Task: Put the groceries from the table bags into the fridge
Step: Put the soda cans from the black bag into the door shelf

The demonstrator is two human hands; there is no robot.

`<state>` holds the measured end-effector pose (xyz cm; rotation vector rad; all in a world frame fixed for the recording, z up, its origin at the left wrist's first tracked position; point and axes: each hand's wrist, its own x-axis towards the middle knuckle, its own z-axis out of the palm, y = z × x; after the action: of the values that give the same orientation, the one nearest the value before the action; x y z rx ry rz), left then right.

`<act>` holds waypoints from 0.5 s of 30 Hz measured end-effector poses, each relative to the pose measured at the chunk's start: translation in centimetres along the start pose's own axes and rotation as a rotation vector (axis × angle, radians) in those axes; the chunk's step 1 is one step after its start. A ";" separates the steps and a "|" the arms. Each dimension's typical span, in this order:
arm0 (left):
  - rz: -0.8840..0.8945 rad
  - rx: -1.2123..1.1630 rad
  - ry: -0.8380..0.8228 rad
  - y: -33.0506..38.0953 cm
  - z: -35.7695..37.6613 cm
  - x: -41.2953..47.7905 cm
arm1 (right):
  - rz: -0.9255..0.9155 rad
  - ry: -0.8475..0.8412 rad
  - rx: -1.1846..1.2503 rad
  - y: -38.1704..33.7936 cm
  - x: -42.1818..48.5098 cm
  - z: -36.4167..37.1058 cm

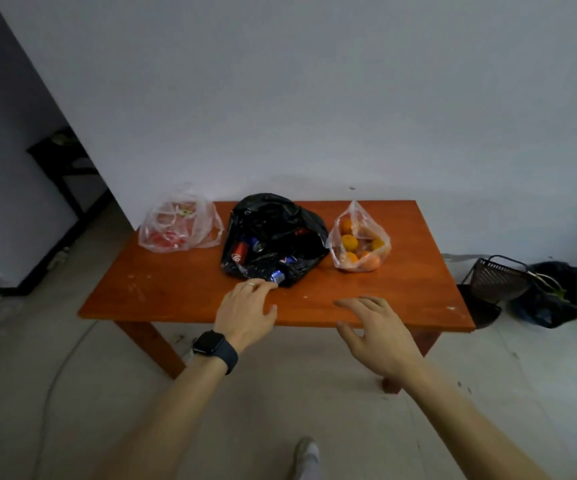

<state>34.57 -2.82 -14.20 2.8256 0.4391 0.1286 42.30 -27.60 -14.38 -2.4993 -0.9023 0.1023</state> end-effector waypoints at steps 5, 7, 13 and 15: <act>-0.057 -0.040 -0.056 -4.3 0.5 6.8 | 0.009 -0.033 0.061 1.1 9.0 3.3; -0.077 -0.022 -0.104 -6.1 0.6 9.6 | 0.040 -0.066 0.084 1.5 12.6 4.5; -0.134 -0.013 -0.199 -11.4 1.5 17.0 | 0.137 -0.143 0.198 2.5 21.9 7.5; -0.136 -0.045 -0.227 -12.6 2.3 18.4 | 0.174 -0.177 0.216 2.7 23.7 8.6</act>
<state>48.81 13.80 -19.12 2.7141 0.5662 -0.2048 60.47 -11.19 -21.10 -2.3871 -0.6977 0.4601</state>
